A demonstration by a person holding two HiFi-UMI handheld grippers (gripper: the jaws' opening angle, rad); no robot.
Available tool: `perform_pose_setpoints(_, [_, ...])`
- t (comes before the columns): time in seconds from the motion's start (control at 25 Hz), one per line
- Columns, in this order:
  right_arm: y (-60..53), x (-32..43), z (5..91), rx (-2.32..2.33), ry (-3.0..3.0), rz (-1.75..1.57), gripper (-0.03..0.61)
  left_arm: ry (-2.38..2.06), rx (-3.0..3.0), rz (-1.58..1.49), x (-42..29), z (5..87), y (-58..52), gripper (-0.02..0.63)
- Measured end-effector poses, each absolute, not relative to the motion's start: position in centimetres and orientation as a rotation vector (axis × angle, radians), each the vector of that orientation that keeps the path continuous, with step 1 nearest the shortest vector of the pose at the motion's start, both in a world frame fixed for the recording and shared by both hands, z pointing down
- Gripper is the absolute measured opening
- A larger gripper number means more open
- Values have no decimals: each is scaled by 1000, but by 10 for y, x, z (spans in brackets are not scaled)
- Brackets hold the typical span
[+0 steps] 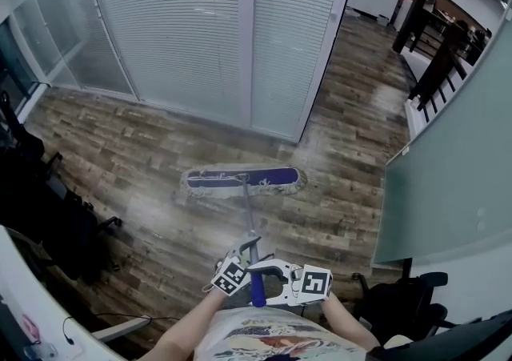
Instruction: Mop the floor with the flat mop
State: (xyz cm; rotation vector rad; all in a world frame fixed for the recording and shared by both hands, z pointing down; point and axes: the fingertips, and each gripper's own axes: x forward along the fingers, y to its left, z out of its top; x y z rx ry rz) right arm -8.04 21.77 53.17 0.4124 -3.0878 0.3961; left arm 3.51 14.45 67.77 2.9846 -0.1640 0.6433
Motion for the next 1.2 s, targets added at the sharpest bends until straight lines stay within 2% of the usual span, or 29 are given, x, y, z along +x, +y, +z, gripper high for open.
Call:
perform_pose_setpoints(0.48, [67,-54,538,393,-3080,366,301,-166,3000,643,63,683,-8,236])
perform_pose_setpoints(0.96, [-101,41,510,384,-3159,340,300,-288,2936,550,149,657,-179,236])
perform_pose_setpoints(1.2, [-116,55,523,358,-3102,367,299,-138,2973,758,163,673,-189,236])
